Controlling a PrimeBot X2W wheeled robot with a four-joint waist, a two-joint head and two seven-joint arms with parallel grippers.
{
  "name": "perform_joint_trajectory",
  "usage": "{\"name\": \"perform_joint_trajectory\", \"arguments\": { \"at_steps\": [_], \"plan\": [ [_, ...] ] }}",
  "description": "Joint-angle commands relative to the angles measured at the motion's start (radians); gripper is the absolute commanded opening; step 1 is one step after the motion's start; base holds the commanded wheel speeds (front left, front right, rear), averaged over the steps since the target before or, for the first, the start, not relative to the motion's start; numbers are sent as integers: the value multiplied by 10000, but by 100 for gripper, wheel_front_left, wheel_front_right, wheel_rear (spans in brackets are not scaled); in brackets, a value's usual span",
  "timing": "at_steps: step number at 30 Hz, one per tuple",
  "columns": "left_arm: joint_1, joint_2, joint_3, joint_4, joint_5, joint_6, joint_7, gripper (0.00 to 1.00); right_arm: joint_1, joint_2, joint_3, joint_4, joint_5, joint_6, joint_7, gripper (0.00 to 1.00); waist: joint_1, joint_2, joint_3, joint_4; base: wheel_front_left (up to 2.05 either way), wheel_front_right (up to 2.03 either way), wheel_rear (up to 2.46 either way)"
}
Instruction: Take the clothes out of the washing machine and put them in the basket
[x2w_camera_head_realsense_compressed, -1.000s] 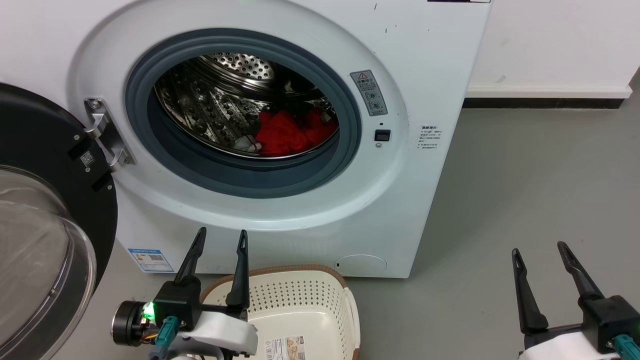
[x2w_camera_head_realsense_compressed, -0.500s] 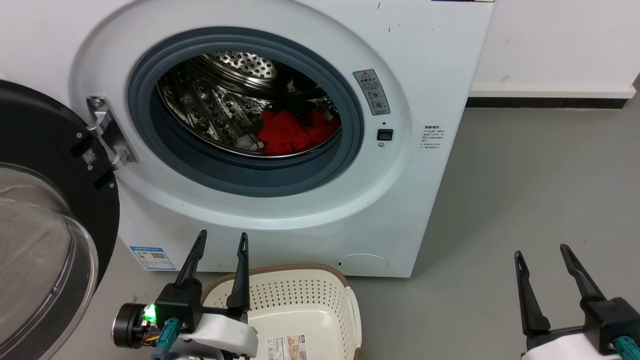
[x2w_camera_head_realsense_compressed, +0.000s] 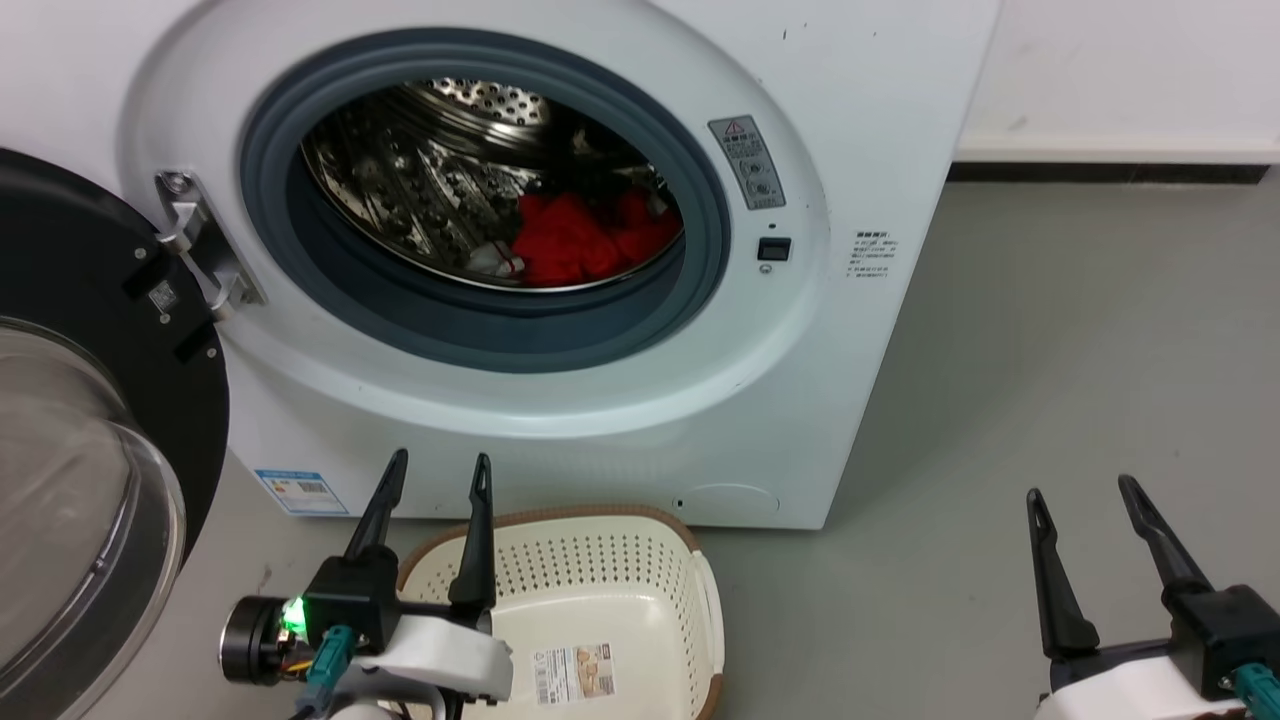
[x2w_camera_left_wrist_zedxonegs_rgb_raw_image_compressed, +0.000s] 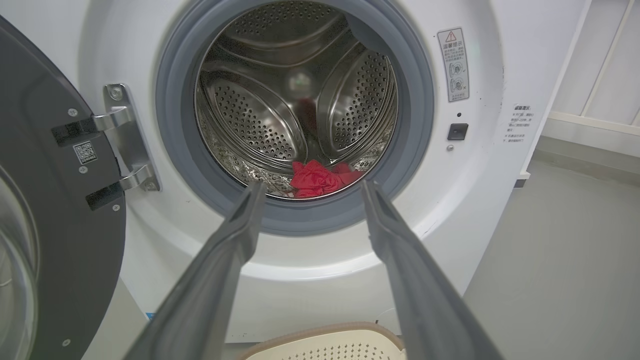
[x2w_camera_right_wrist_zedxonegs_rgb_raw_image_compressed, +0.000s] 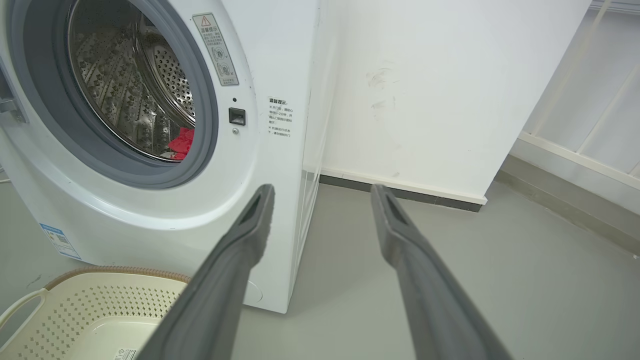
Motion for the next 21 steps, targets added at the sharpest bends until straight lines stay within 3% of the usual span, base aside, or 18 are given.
{"name": "perform_joint_trajectory", "arguments": {
  "at_steps": [1,13,21],
  "plan": [
    [-205,-7,33,-64,-8,30,-27,100,-215,-35,23,-63,33,-3,-39,100,-1,0,286,-43,0,0,0],
    [-1609,-11,332,-47,-29,-32,-27,100,-1374,-32,262,-116,-45,-3,-271,100,-1,0,2788,-348,0,0,0],
    [-3411,119,643,1046,-73,-220,-27,100,-2072,-30,387,102,14,-3,-500,100,-1,0,4097,-734,0,0,0]
  ]
}}
